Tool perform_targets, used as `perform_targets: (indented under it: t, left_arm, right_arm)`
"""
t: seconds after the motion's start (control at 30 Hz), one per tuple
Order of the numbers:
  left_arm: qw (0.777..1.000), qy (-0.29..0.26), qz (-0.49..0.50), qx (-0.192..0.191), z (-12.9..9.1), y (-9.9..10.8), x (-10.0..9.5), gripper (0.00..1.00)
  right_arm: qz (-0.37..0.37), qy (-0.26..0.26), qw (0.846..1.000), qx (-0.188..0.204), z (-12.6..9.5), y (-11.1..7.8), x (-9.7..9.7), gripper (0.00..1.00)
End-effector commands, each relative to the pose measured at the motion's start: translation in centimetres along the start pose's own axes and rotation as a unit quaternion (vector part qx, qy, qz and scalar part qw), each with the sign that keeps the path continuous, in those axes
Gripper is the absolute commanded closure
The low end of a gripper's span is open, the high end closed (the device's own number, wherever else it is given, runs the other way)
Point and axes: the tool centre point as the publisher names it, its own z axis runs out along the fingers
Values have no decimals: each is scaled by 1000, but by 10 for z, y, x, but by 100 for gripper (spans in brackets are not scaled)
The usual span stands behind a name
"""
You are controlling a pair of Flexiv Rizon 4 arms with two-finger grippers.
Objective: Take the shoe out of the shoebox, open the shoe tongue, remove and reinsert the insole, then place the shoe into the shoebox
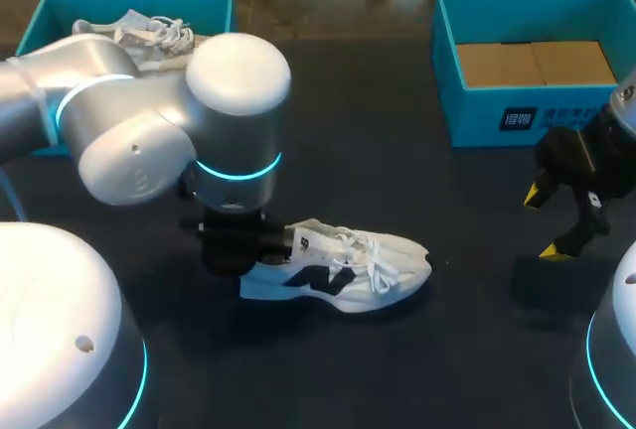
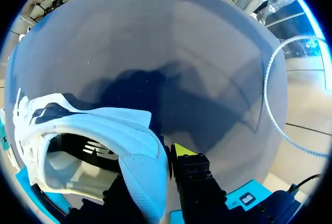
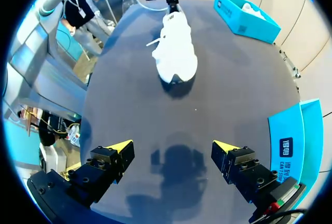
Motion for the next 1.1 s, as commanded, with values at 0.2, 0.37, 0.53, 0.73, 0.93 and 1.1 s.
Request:
perform_targets:
  t: [0.2,0.37,0.53,0.73,0.93,1.1]
  left_arm:
    - [1000,-11,12,5,7,-10,-12,100]
    - [1000,-10,16,6,10,-14,-20,100]
    - [1000,-10,25,5,12,-16,-27,100]
    - [999,3,29,-21,17,-20,-36,100]
    - [999,4,31,-21,21,-22,-40,100]
    - [999,7,28,-25,23,-23,-44,100]
  right_arm:
    - [0,0,1000,1,1,0,0,0]
    - [0,0,1000,1,1,0,0,0]
    - [0,0,1000,1,1,0,0,0]
    - [0,0,1000,1,1,0,0,0]
    - [0,0,1000,1,1,0,0,0]
    - [0,0,1000,1,1,0,0,0]
